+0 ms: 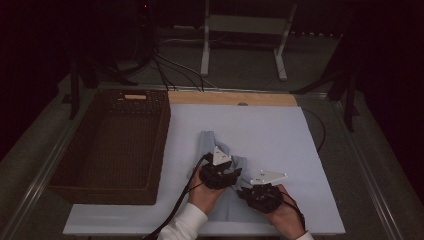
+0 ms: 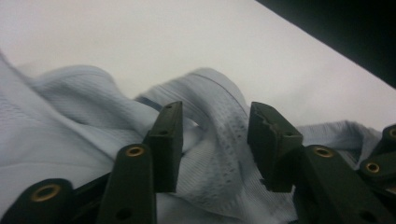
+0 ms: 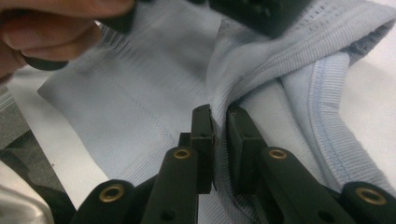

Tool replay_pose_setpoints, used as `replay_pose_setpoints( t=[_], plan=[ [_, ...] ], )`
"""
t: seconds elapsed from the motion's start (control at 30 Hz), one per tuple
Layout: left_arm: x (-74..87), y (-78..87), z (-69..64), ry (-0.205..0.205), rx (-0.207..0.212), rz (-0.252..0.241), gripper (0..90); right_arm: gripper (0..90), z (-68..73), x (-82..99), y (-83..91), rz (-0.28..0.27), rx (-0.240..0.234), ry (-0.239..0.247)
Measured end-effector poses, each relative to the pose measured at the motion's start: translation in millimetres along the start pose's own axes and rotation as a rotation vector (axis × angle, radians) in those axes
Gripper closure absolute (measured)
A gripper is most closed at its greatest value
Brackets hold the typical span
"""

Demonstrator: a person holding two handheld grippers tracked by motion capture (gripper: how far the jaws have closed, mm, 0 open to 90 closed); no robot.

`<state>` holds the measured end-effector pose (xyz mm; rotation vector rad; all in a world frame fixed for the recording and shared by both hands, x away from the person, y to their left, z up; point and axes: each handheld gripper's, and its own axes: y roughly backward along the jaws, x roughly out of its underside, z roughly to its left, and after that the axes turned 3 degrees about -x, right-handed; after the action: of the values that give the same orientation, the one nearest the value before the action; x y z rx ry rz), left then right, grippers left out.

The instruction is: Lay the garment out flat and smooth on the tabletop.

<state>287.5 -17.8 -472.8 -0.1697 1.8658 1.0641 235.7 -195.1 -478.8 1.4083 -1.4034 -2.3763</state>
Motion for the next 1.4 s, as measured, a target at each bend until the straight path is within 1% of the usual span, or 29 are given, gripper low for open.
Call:
replay_pose_setpoints(
  t=[0.07,0.2,0.3,0.4,0.53,0.6,0.67,0.73,0.77,0.87,1.0,1.1,1.2,1.3,1.4],
  plan=[
    [0.2,-3.1,-1.2,-0.007,0.008,0.017,61.0,82.7,0.1,0.1,0.3,0.000,-0.002,0.002],
    [-0.3,-4.7,-0.5,0.000,0.024,0.027,75.2,82.6,0.3,0.1,0.2,0.002,-0.001,0.007],
    [-0.3,-4.5,-0.7,-0.002,0.026,0.038,82.9,82.6,0.6,0.0,0.2,0.002,0.002,0.010],
    [-0.5,-3.7,-0.5,0.004,0.034,0.037,87.5,81.9,1.3,0.1,-0.3,0.004,0.008,0.018],
    [-1.2,-1.1,0.0,0.008,0.038,0.031,88.9,80.1,1.3,0.0,0.7,0.001,0.010,0.022],
    [-1.6,2.1,0.4,0.009,0.043,0.023,89.1,76.1,0.3,-0.2,2.5,-0.007,0.010,0.018],
    [-2.2,6.3,0.3,0.014,0.042,0.008,89.3,69.2,-2.9,-0.5,6.5,-0.028,0.005,0.015],
    [-2.7,11.6,0.8,0.008,0.040,-0.002,89.3,62.5,-6.7,-0.9,12.2,-0.054,-0.007,0.000],
    [-2.8,14.3,1.0,0.006,0.039,-0.009,89.3,59.9,-8.4,-1.0,15.6,-0.066,-0.004,-0.005],
    [-3.1,22.9,0.3,-0.003,0.035,-0.029,89.4,55.9,-14.4,-1.7,25.6,-0.098,-0.005,-0.018],
    [-2.4,33.4,-0.5,-0.012,0.028,-0.053,89.4,50.6,-22.0,-3.0,38.3,-0.144,0.014,-0.031],
    [-1.1,39.9,-1.9,-0.019,0.026,-0.067,89.4,48.6,-27.7,-4.9,47.5,-0.185,0.038,-0.047],
    [-0.2,45.3,-3.3,-0.027,0.026,-0.076,89.4,48.4,-33.3,-8.6,54.2,-0.210,0.070,-0.057],
    [0.5,50.0,-4.3,-0.034,0.024,-0.085,89.4,48.5,-37.9,-13.0,56.5,-0.227,0.093,-0.070],
    [1.6,54.7,-4.9,-0.044,0.021,-0.086,89.4,50.5,-42.6,-17.2,54.4,-0.228,0.112,-0.076]
  ],
)
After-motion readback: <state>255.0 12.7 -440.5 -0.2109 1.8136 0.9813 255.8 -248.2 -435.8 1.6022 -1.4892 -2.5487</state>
